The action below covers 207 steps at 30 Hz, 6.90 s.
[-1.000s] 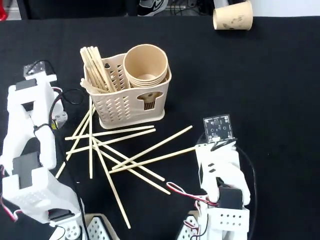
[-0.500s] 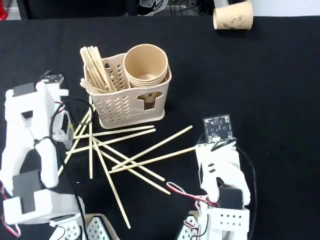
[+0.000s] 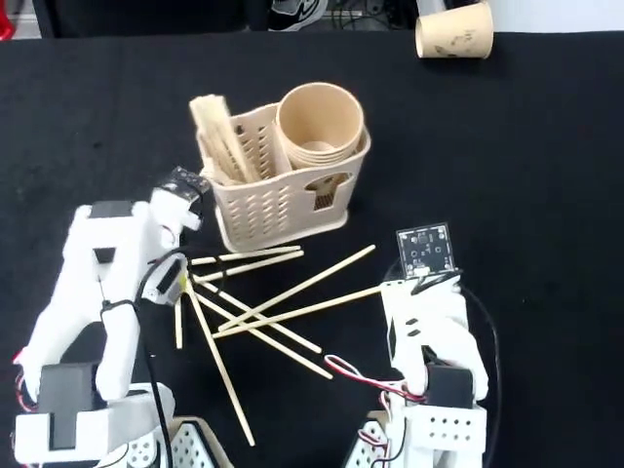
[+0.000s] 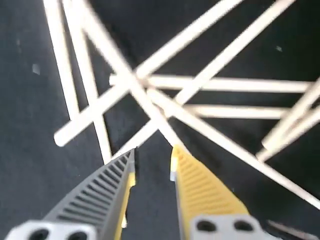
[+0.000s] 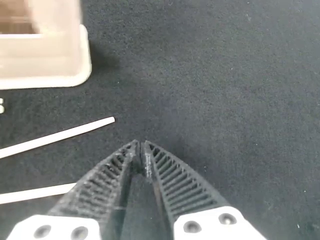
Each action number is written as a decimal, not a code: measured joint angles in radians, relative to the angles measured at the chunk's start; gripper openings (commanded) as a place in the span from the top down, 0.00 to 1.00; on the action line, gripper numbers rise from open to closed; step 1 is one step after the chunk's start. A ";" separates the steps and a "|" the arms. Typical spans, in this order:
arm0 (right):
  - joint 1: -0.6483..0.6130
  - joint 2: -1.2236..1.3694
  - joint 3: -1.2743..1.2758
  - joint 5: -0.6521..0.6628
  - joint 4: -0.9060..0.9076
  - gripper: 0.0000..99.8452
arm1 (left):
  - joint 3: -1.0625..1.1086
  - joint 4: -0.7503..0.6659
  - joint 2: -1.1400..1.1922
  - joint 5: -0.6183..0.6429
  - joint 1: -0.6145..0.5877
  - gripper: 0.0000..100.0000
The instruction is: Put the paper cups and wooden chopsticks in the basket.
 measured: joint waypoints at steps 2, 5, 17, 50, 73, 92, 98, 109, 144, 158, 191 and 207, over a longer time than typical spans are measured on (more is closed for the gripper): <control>0.000 0.000 0.000 0.000 0.000 0.98 | 0.028 -0.077 0.015 -0.009 0.005 0.88; 0.000 0.000 0.000 0.000 0.000 0.98 | 0.057 -0.170 0.054 -0.015 0.006 0.88; 0.000 0.000 0.000 0.000 0.000 0.98 | 0.040 -0.232 0.124 -0.023 -0.052 0.97; 0.000 0.000 0.000 0.000 0.000 0.98 | 0.178 0.316 -0.801 -0.114 -0.126 0.97; 0.000 0.000 0.000 0.000 0.000 0.98 | 0.557 0.078 -1.590 0.155 -0.295 0.97; 0.000 0.000 0.000 0.000 0.000 0.98 | 0.666 -0.727 -1.590 0.861 -0.261 0.97; 0.000 0.000 0.000 0.000 0.000 0.98 | 0.713 -1.203 -1.553 0.756 0.015 0.97; 0.000 0.000 0.000 0.000 0.000 0.98 | 0.454 -1.475 -0.922 0.741 0.152 0.97; 0.000 0.000 0.000 0.000 0.000 0.98 | 0.143 -1.533 -0.180 0.775 0.141 0.88; 0.000 0.000 0.000 0.000 0.000 0.98 | 0.152 -1.428 -0.241 0.775 0.150 0.88; -0.005 0.002 -0.169 -0.150 0.112 0.99 | 0.393 -0.259 -1.188 0.720 -0.313 0.88; -0.086 0.875 -0.735 -0.150 0.130 0.98 | 0.773 -0.336 -1.119 0.442 -0.560 0.74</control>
